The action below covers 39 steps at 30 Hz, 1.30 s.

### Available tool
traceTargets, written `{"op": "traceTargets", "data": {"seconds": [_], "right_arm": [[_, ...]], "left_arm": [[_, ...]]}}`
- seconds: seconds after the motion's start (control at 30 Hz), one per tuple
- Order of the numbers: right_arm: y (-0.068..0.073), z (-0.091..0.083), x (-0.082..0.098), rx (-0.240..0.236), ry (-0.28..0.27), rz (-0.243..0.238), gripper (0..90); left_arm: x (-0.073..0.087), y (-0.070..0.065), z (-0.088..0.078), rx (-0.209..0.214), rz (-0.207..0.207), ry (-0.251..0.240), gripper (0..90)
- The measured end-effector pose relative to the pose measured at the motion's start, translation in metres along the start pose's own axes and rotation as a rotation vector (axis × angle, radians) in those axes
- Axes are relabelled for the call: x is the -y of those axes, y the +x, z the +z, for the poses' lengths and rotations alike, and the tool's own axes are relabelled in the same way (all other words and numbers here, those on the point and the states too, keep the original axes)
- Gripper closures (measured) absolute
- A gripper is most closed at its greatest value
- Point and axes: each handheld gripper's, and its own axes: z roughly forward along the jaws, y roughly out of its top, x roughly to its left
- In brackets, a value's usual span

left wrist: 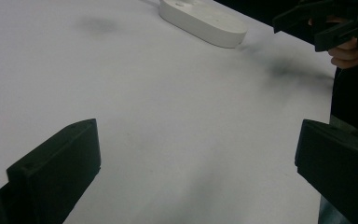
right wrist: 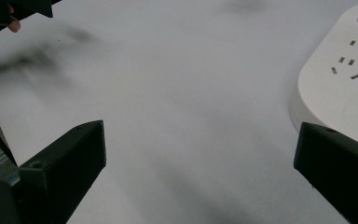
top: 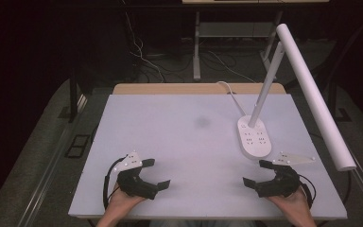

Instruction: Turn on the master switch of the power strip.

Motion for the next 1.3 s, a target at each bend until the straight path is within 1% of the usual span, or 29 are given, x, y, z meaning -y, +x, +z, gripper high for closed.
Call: {"op": "traceTargets", "data": {"seconds": [0.1,0.53,0.63,0.67,1.07,1.27,1.3], "right_arm": [[0.0006,0.0003,-0.0001,0.001,0.0,-0.005,1.6],[-0.0004,-0.0036,0.0004,0.001,-0.002,0.02,1.7],[0.0003,-0.0041,0.0,0.002,0.0,0.019,1.7],[-0.0001,-0.0039,-0.0002,0.004,-0.003,0.012,1.7],[0.0006,-0.0031,-0.0015,0.013,0.033,0.005,1.7],[-0.0005,-0.0043,-0.0028,0.006,0.034,0.014,1.7],[-0.0003,-0.0042,-0.0034,0.01,0.039,0.019,1.7]], "left_arm": [[0.0002,-0.0002,-0.0004,-0.001,0.001,-0.003,0.0],[0.0007,0.0001,-0.001,-0.006,-0.003,0.001,0.0],[0.0007,0.0004,-0.0014,-0.008,-0.002,0.002,0.0],[0.0007,0.0005,-0.0015,-0.009,-0.002,0.001,0.0],[0.0018,0.0017,-0.0025,-0.006,-0.005,0.008,0.0],[0.0025,0.0026,-0.0036,-0.01,-0.004,0.019,0.0],[0.0028,0.0026,-0.0034,-0.01,-0.011,0.019,0.0]]}}
